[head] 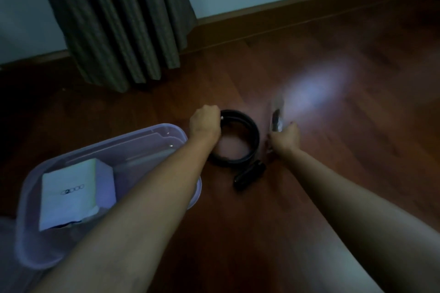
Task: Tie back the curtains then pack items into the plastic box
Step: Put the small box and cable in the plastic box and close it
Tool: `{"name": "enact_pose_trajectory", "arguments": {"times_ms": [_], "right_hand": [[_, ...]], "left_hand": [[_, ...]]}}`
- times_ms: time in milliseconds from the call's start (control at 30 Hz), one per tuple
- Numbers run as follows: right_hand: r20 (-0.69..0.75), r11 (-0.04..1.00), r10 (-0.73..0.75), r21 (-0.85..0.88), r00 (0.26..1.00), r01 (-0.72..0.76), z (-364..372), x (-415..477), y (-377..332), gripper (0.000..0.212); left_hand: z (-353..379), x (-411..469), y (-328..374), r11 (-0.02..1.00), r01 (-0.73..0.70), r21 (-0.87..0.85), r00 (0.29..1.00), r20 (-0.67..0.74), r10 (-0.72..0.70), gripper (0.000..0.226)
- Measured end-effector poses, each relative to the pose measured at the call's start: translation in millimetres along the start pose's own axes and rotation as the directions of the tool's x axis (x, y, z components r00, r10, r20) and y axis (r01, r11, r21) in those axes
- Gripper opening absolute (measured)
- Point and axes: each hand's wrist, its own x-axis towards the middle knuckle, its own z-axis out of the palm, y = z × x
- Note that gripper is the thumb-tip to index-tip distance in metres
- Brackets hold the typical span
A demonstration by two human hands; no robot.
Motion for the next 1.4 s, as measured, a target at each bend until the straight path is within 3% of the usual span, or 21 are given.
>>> {"name": "enact_pose_trajectory", "arguments": {"times_ms": [67,267,400,567,700,867,1067,1233,1400], "right_hand": [[0.008,0.995,-0.047,0.09,0.999,0.046,-4,4,-3,0.028],[0.052,0.937,-0.2,0.302,0.978,0.175,-10,-27,-42,0.018],[0.209,0.876,-0.317,0.439,0.925,0.201,6,-73,-61,0.011],[0.405,0.839,-0.382,0.529,0.831,0.127,24,-120,-71,0.013],[0.42,0.866,-0.329,0.492,0.846,0.092,34,-148,-74,0.017],[0.478,0.901,-0.382,0.384,0.791,0.203,35,-170,-70,0.019],[0.484,0.902,-0.432,0.21,0.761,0.378,30,-172,-59,0.017],[0.507,0.863,-0.46,0.061,0.729,0.502,27,-171,-52,0.025],[0.487,0.778,-0.515,-0.078,0.705,0.623,30,-177,-53,0.01]], "left_hand": [[-12,-1,5,0.998,-0.044,-0.053,0.996,-0.085,0.04,0.021],[-73,-8,-23,0.984,-0.087,-0.155,0.951,-0.307,0.036,0.019],[-93,-39,-85,0.979,-0.018,-0.203,0.956,-0.291,-0.043,0.019],[-79,-87,-150,0.982,0.107,-0.157,0.98,-0.148,-0.131,0.009],[-54,-107,-170,0.979,0.187,-0.077,0.981,-0.03,-0.19,0.009],[-31,-115,-175,0.973,0.229,-0.02,0.973,0.037,-0.228,0.008],[-9,-111,-178,0.948,0.318,0.036,0.939,0.128,-0.32,0.023],[-3,-110,-174,0.929,0.37,0.001,0.915,0.173,-0.365,0.024],[-10,-114,-169,0.943,0.332,0.005,0.934,0.137,-0.33,0.024]]}}
